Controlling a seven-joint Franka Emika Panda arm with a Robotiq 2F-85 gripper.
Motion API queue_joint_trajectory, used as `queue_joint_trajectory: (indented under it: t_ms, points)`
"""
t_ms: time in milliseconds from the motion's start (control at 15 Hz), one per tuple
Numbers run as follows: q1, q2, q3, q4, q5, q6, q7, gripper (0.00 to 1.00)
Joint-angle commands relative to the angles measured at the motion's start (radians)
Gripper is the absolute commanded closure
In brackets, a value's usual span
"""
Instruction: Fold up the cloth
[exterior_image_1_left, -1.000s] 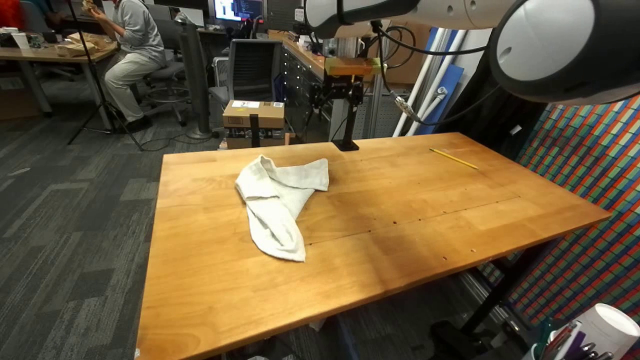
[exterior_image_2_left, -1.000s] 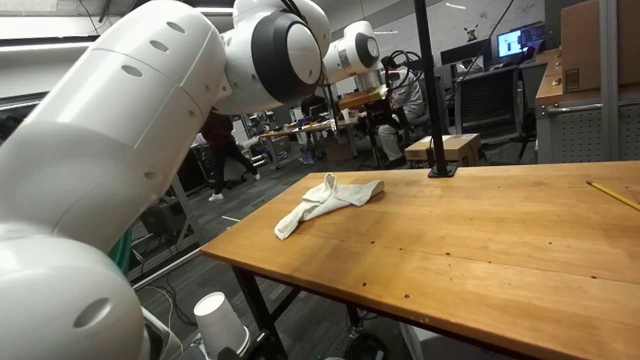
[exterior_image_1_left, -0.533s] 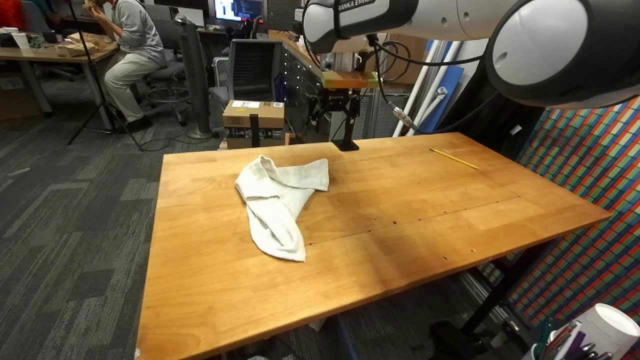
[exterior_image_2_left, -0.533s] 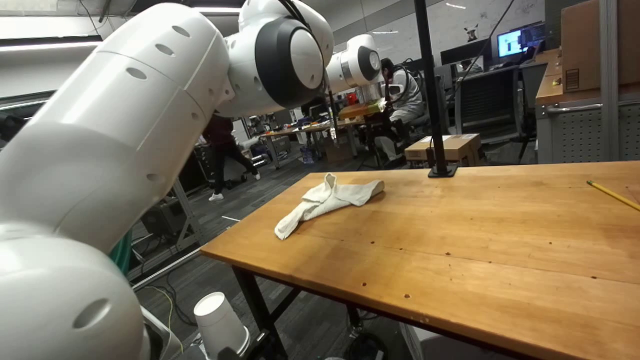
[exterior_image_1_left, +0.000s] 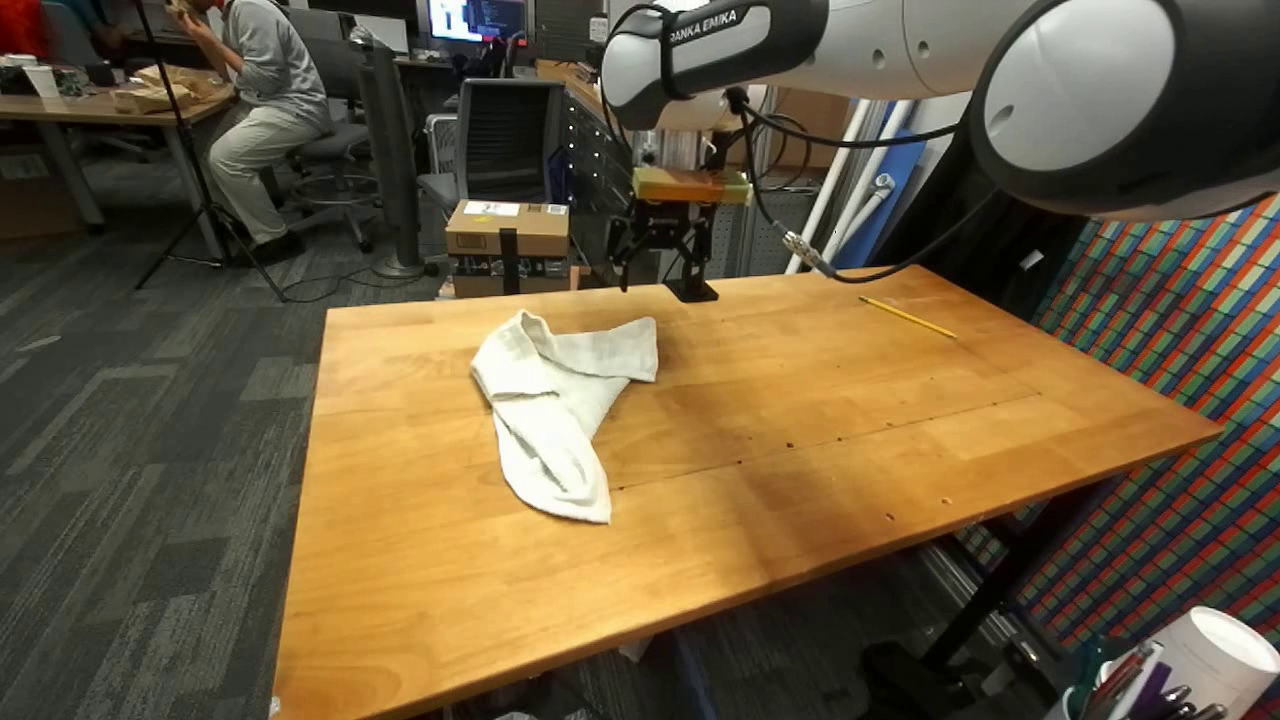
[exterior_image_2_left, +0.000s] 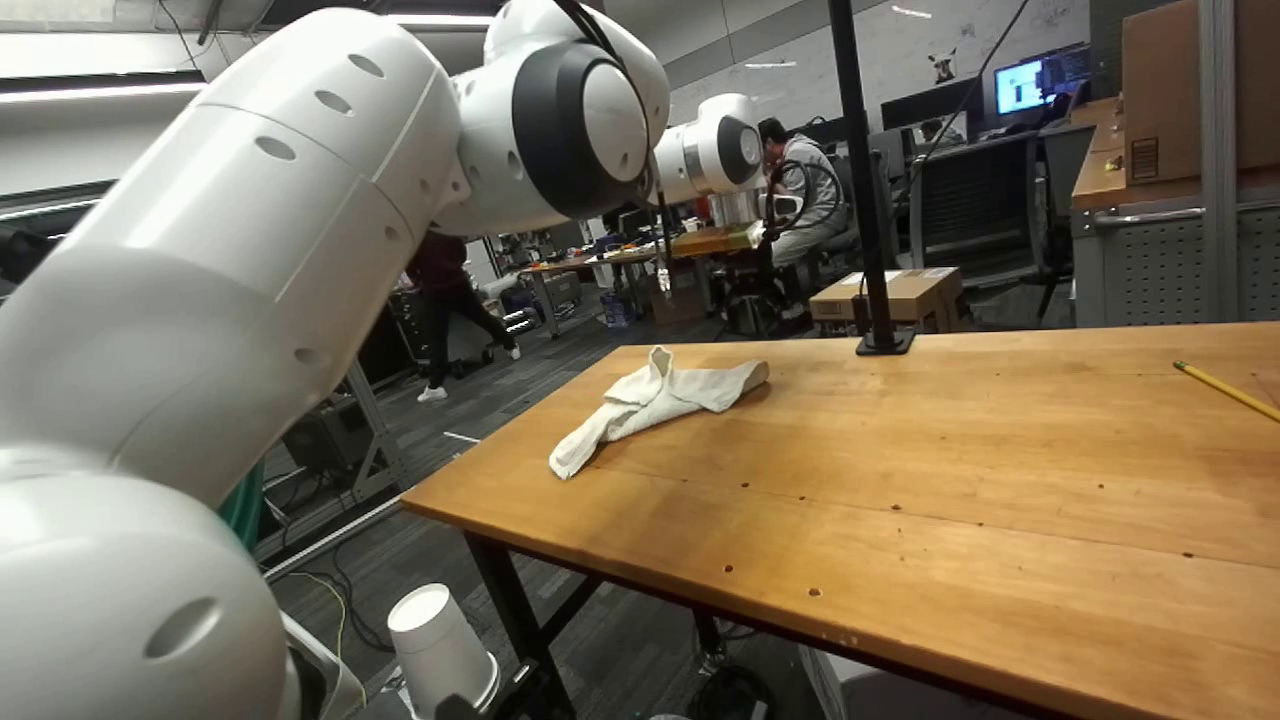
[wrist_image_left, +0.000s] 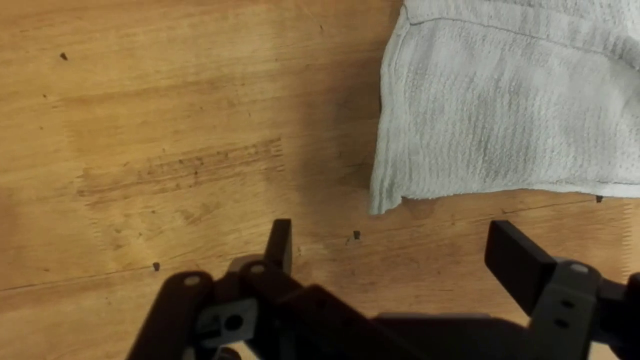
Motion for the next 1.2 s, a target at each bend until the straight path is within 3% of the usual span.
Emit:
queue_joint_trajectory:
  t_ms: [0,1133]
  points:
    - [-0.011,0.001,0.014,-0.021,0.039,0.027,0.023,0.0]
    - [0.044,0.017,-0.069,-0.061,0.091,0.087,0.061,0.0]
